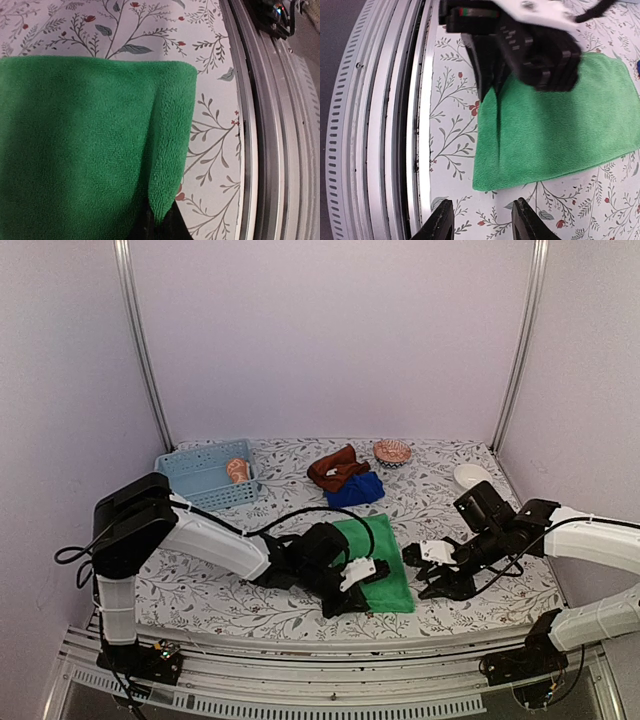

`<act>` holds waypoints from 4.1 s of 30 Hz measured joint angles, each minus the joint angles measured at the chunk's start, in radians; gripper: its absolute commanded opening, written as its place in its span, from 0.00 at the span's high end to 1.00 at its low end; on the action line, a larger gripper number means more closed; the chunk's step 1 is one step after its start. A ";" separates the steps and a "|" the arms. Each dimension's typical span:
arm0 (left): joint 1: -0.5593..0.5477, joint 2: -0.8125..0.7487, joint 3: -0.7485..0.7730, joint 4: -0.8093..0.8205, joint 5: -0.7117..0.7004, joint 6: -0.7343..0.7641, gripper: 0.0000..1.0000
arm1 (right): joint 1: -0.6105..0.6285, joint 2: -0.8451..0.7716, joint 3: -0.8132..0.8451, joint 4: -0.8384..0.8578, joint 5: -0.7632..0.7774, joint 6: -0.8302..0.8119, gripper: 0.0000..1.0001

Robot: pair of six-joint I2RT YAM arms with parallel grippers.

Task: Roll the towels
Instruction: Roll the towel at the center of the board.

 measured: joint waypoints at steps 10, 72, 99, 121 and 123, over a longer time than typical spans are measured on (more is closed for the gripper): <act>0.089 0.031 -0.052 0.126 0.235 -0.283 1.00 | 0.159 0.153 -0.010 0.111 0.102 0.043 0.56; 0.206 -0.146 -0.188 0.092 0.285 -0.463 0.64 | -0.140 0.983 0.516 -0.356 -0.447 0.135 0.97; -0.130 -0.093 0.023 -0.151 -0.401 0.296 0.61 | -0.140 1.033 0.579 -0.441 -0.449 0.188 0.97; -0.130 0.014 0.095 -0.151 -0.489 0.354 1.00 | -0.148 1.007 0.580 -0.462 -0.447 0.144 0.74; -0.130 0.015 0.103 -0.162 -0.473 0.338 1.00 | -0.160 0.964 0.579 -0.465 -0.420 0.124 0.74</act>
